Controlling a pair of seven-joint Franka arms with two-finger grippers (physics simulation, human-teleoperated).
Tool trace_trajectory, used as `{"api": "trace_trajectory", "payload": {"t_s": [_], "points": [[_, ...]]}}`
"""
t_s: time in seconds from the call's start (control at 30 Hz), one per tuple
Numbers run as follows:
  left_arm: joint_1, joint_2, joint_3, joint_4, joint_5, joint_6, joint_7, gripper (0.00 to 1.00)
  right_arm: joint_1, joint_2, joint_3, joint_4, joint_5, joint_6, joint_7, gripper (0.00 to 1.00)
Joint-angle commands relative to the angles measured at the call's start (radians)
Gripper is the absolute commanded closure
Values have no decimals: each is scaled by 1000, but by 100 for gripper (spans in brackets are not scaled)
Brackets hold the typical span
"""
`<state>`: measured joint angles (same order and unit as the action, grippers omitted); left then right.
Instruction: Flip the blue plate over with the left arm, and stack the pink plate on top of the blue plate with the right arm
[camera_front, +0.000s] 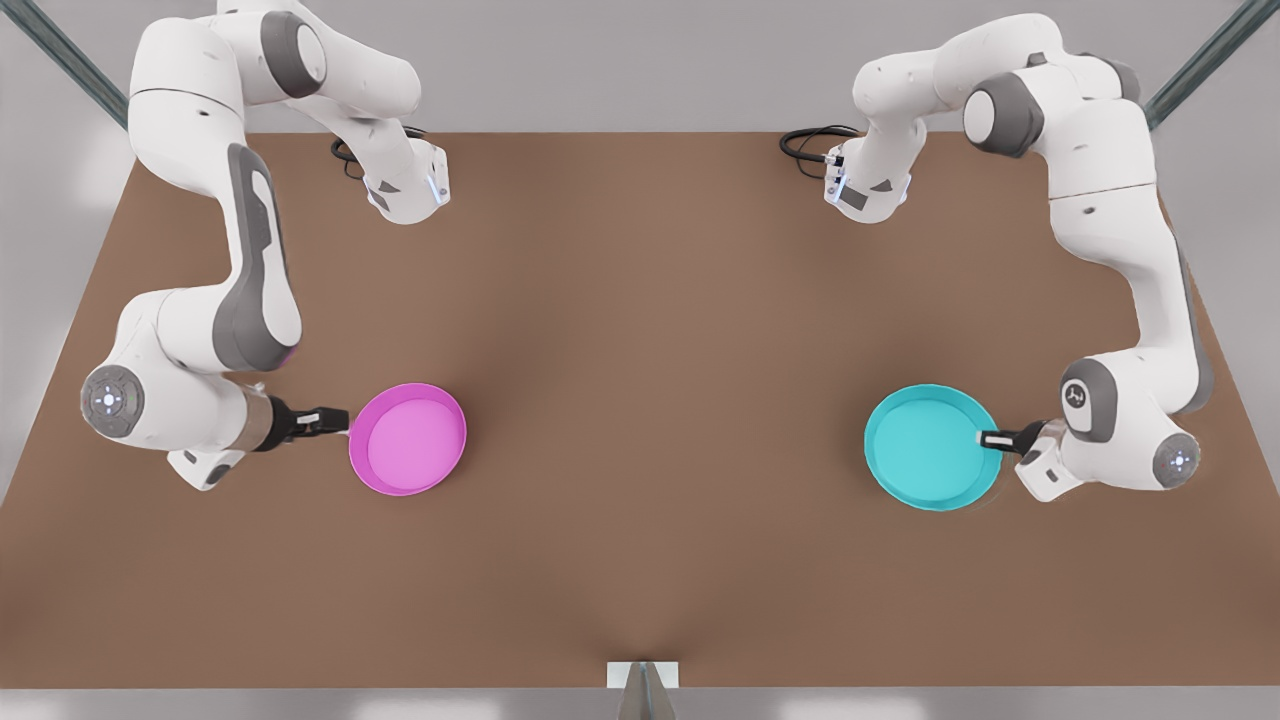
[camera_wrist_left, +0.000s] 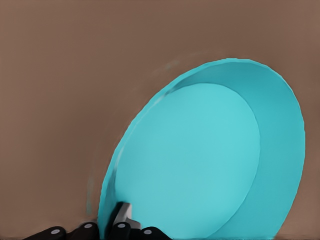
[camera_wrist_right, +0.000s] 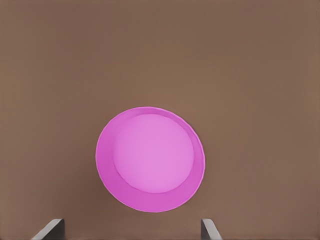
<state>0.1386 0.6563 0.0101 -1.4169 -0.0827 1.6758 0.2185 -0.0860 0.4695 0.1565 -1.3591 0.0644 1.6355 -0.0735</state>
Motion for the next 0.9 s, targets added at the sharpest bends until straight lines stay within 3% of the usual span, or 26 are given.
{"api": "trace_trajectory", "payload": {"t_s": [0.0,0.1,0.2,0.27,0.33,0.37,0.53,0.87], "points": [[-2,0,-1,21,-29,-34,-25,75,-3,0,0,0,0,0,0,0],[-137,0,4,142,93,-192,-221,75,8,-2,-2,2,-3,-42,17,0],[-287,0,5,161,296,-229,-384,75,-23,0,-2,-12,-3,-49,3,0],[-365,-1,7,162,409,-267,-462,75,-118,80,-6,-8,170,-49,3,0],[-435,-1,4,202,509,-306,-507,75,-78,71,-5,-3,111,-65,15,0],[-482,-1,5,202,566,-307,-527,75,-6,66,-2,-8,-40,-66,-20,0],[-712,3,7,200,793,-349,-700,75,46,60,0,-11,-121,-59,-26,0],[-955,65,5,98,1032,-387,-1093,75,92,64,-2,0,-156,-75,-17,0]]}}
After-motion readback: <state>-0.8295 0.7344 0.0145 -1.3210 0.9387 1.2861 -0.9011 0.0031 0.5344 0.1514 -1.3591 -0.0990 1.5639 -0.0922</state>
